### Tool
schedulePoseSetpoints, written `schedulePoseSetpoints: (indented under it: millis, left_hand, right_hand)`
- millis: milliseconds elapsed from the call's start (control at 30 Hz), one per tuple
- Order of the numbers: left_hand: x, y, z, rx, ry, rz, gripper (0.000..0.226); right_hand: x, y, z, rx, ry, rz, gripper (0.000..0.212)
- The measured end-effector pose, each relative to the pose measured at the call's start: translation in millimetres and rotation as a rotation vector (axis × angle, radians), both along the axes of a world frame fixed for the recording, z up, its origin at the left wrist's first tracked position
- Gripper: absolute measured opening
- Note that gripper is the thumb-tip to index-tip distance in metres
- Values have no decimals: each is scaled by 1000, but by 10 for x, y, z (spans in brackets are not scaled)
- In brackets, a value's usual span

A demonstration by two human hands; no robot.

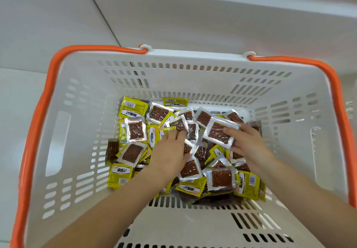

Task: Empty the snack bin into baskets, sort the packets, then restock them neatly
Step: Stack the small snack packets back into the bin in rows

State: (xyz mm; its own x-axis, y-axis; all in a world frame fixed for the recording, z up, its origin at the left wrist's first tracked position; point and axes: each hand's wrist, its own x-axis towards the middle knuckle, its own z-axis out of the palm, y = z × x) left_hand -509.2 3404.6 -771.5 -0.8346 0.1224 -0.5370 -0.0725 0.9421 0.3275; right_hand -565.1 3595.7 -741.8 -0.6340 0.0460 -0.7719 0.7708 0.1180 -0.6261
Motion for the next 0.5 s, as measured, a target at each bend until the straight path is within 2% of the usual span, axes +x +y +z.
schedulePoseSetpoints:
  millis: [67,167,267,333,400,467,500]
  left_hand:
    - [-18,14,-62,-20,17,-33,54]
    - [-32,-45,-86,51,36,7,34]
    - [-63,-168,43,222,9,266,18]
    - [-129,-267,238,433,-48,576,17]
    - [-186,-348,573,819,-130,897,14]
    - [-191,-365,984,1115,-217,1045,16]
    - [-164,-356,1173,1124,-202,1016,17]
  right_hand:
    - [26,-3,-12,4,0,12,20]
    - [89,-55,-37,6,-3,25,31]
    - [108,-96,14,7,29,39,29]
    - [103,-115,118,-25,80,57,30]
    - [96,-145,316,-93,121,77,34]
    - [97,-209,619,-175,148,126,42]
    - [114,-238,783,-220,159,156,47]
